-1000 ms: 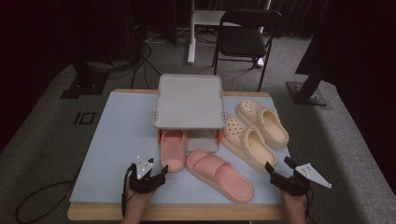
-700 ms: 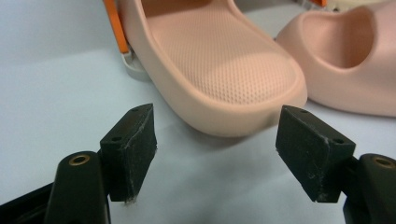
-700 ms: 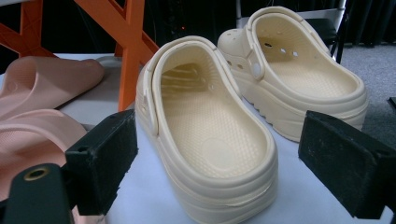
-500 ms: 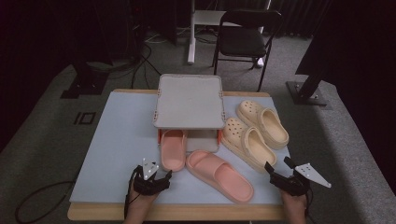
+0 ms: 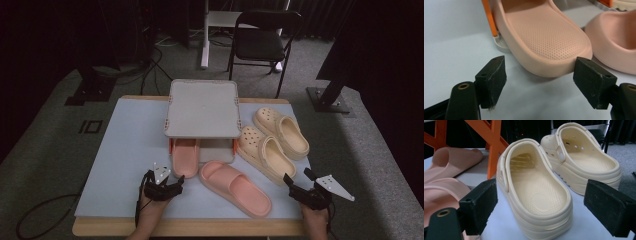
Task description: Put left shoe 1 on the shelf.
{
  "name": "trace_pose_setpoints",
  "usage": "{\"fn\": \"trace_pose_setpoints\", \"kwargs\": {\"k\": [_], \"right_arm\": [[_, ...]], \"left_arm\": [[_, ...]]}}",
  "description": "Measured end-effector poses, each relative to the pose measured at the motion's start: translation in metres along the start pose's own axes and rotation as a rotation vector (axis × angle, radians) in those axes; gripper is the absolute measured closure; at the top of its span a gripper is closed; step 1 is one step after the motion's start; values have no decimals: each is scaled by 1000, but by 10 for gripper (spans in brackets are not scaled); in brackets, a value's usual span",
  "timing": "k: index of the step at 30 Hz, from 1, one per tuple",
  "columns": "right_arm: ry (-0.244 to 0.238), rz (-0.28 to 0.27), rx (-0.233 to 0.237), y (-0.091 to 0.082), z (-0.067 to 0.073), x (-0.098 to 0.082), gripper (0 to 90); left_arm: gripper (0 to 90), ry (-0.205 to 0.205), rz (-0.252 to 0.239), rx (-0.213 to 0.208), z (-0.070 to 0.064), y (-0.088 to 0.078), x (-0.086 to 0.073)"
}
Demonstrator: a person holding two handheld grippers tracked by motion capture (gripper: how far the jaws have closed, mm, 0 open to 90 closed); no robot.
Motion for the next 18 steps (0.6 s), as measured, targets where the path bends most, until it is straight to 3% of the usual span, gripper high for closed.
{"fn": "trace_pose_setpoints", "kwargs": {"k": [11, 18], "right_arm": [[12, 8, 23, 0, 3, 0, 119], [8, 6, 24, 0, 3, 0, 119]], "left_arm": [[263, 0, -3, 48, 19, 20, 6], [264, -13, -10, 57, 24, 32, 10]]}}
Point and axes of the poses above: each handheld gripper's, and its own axes: y roughly forward along the jaws, x roughly out of its top, z roughly to its left, the point moved 10 cm from there along y, roughly forward along the jaws, and after that the axes turned 13 degrees about -z, right-handed, at the moved point
